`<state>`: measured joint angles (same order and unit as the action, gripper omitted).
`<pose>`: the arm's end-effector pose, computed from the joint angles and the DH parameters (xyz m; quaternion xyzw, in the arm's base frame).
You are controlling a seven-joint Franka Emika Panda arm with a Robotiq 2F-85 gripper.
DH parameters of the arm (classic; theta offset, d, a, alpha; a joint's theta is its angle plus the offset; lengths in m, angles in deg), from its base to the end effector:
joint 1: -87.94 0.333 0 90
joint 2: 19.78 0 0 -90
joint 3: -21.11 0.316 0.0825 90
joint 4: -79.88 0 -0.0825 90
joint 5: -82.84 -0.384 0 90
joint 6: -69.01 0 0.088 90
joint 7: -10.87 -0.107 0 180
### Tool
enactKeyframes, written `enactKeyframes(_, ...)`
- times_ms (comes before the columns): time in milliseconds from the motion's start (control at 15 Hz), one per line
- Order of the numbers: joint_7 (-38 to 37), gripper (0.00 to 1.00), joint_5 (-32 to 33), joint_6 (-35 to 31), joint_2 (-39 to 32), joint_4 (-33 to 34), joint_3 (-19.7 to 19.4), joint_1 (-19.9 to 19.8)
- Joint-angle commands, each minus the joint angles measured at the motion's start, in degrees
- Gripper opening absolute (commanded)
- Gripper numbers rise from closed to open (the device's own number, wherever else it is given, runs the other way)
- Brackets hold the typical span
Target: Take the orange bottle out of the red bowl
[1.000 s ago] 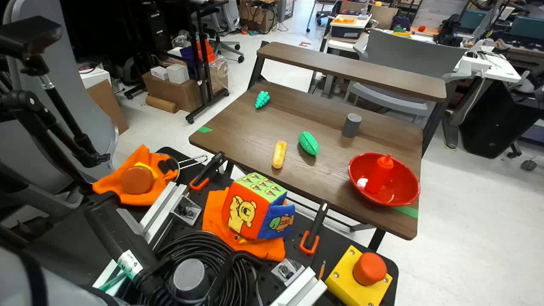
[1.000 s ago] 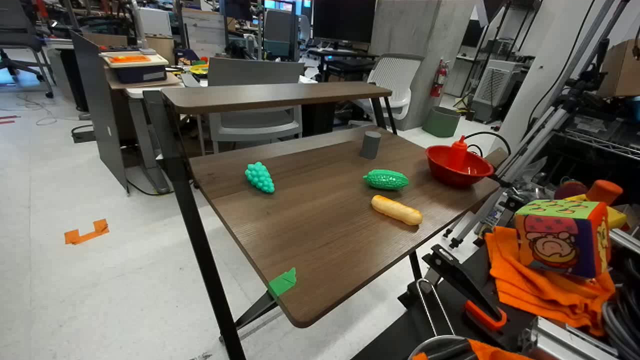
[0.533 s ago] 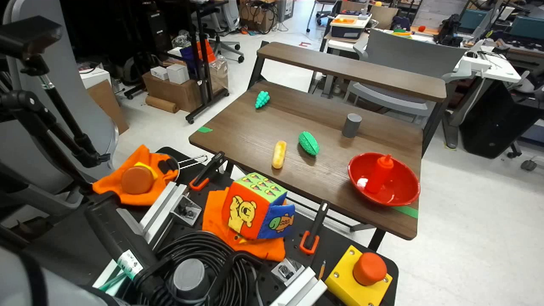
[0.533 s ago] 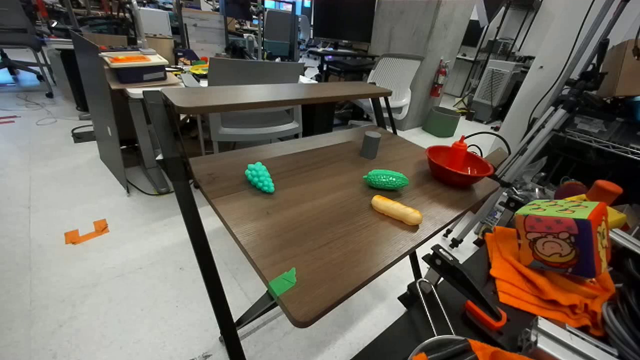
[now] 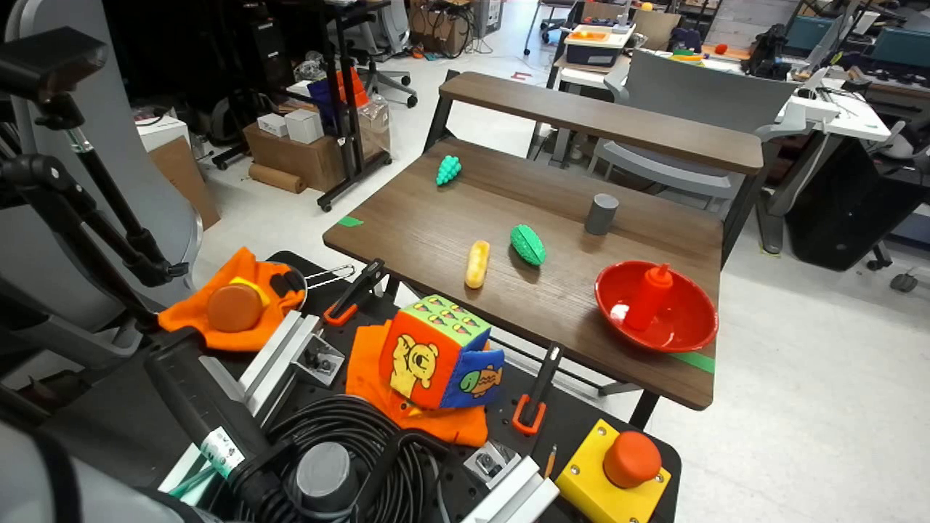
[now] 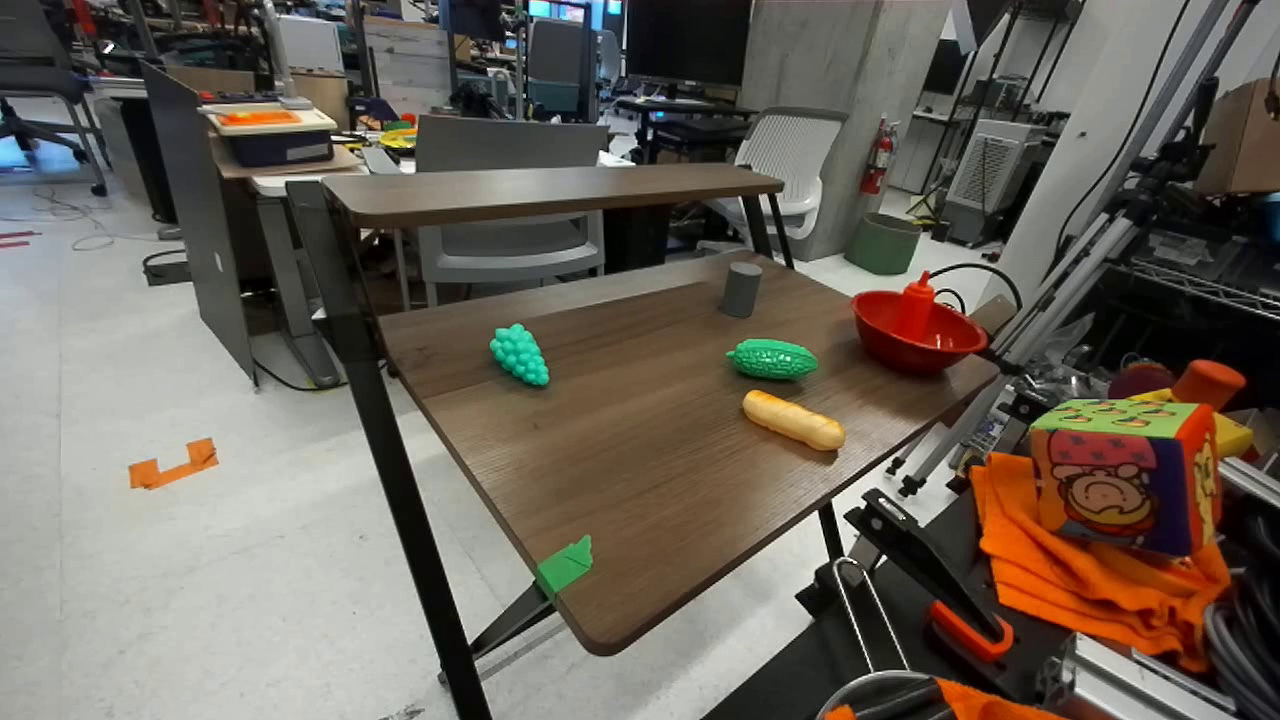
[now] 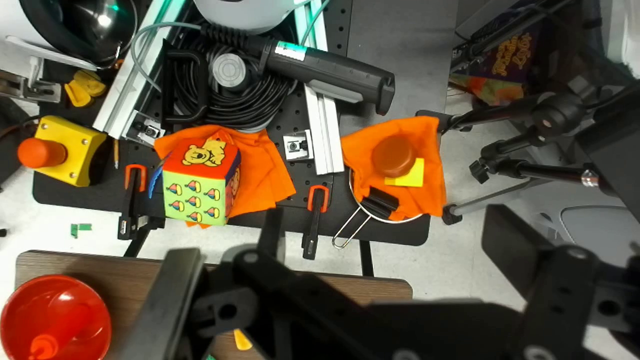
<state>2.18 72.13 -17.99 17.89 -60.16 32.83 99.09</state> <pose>0.2886 0.1523 0.5001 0.9864 0.0850 -0.1409 0.0041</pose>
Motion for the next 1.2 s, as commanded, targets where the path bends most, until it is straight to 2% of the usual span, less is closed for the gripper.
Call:
enactKeyframes(0, 0.34, 1.0, 0.6, -0.16, -0.44, 0.24, 0.32, -0.83)
enactKeyframes(267, 1.26, 1.0, 4.5, -3.75, -4.83, 1.59, -1.25, -4.0)
enactKeyframes(533, 3.94, 1.0, 10.85, -13.21, -11.56, 2.68, -5.41, -8.32)
enactKeyframes(800, 7.15, 1.0, 15.35, -22.06, -21.23, 5.15, -10.64, -12.67)
enactKeyframes(1133, 10.57, 1.0, 18.39, -27.62, -34.05, 10.03, -15.18, -16.06)
